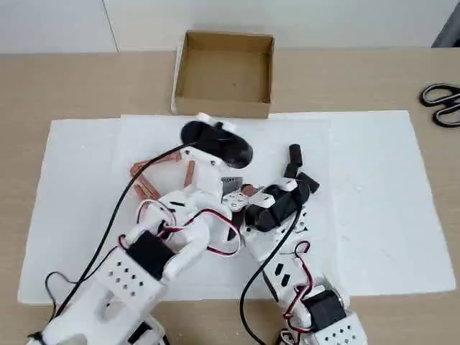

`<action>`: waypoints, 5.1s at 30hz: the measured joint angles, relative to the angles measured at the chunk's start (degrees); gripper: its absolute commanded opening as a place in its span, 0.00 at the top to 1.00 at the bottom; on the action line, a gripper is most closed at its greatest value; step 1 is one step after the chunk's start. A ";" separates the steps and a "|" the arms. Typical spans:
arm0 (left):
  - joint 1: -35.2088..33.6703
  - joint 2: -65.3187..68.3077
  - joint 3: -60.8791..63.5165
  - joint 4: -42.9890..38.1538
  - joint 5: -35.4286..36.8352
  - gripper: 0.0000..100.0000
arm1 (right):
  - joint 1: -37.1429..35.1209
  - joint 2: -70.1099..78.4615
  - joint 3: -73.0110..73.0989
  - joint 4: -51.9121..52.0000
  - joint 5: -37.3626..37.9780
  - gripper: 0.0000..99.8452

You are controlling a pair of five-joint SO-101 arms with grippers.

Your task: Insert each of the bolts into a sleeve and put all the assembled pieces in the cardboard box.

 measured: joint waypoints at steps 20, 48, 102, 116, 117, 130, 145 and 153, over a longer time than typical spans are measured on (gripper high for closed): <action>-34.20 -24.35 9.76 3.25 -3.34 0.86 | 1.58 0.00 0.00 0.00 0.00 1.00; -64.97 -54.42 29.98 4.66 -8.18 0.86 | 19.52 61.36 -65.05 -5.19 2.46 1.00; -60.22 -54.51 30.51 13.36 -11.16 0.76 | 12.48 174.24 -181.19 12.66 2.64 0.89; -59.69 -15.82 1.05 15.12 -14.07 0.76 | 14.33 171.08 -189.45 29.27 2.64 0.89; -58.99 -11.78 -2.29 16.35 -14.07 0.76 | 14.86 169.93 -189.45 30.77 2.64 0.89; -43.16 32.26 -34.73 32.18 -13.80 0.76 | 21.01 157.10 -189.45 59.25 2.64 0.89; -40.62 53.19 -47.38 34.20 5.10 0.76 | 29.45 156.48 -189.27 62.59 2.99 0.89; -40.26 53.80 -47.38 35.43 5.27 0.76 | 30.24 149.80 -172.13 62.59 5.27 0.89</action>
